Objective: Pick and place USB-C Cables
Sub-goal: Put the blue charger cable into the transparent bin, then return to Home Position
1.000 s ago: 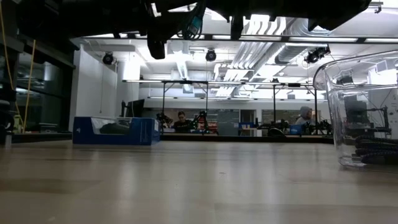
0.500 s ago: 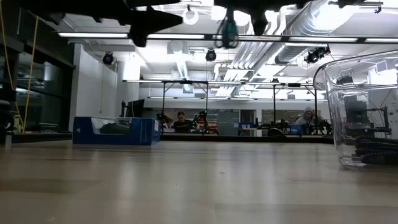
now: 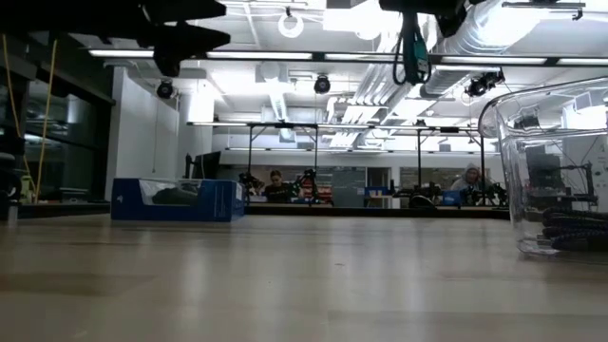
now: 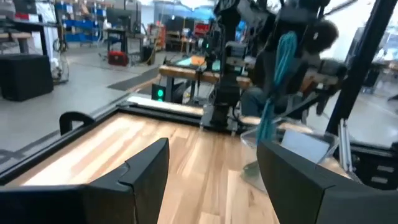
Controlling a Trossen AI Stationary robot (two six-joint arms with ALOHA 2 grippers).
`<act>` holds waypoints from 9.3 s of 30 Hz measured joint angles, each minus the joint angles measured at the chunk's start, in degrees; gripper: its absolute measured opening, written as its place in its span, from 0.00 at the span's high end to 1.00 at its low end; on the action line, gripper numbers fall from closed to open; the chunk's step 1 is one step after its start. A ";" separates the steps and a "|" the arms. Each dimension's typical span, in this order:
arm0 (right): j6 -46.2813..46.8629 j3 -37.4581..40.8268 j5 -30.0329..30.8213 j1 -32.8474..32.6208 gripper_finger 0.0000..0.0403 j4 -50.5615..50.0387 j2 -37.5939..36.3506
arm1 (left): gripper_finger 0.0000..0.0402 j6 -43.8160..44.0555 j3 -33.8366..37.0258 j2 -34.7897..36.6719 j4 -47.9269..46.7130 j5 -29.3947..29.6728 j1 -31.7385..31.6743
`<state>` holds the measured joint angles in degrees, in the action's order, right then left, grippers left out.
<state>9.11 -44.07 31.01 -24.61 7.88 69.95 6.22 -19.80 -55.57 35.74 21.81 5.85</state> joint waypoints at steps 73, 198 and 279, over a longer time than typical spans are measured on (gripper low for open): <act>73.15 -21.97 -27.03 -17.00 0.98 -66.19 19.70 | 0.44 -0.44 1.28 2.09 4.40 -1.72 0.17; -4.88 26.89 -25.60 20.25 0.57 36.34 -18.97 | 0.44 -0.87 1.26 2.12 3.40 -8.41 0.22; 3.30 26.71 -24.00 20.08 0.58 26.62 -19.89 | 1.00 -5.65 19.14 49.89 -24.87 -24.16 -13.99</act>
<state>12.41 -17.37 7.01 -4.54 34.50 50.06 0.57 -0.67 -5.67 10.87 -2.35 -8.14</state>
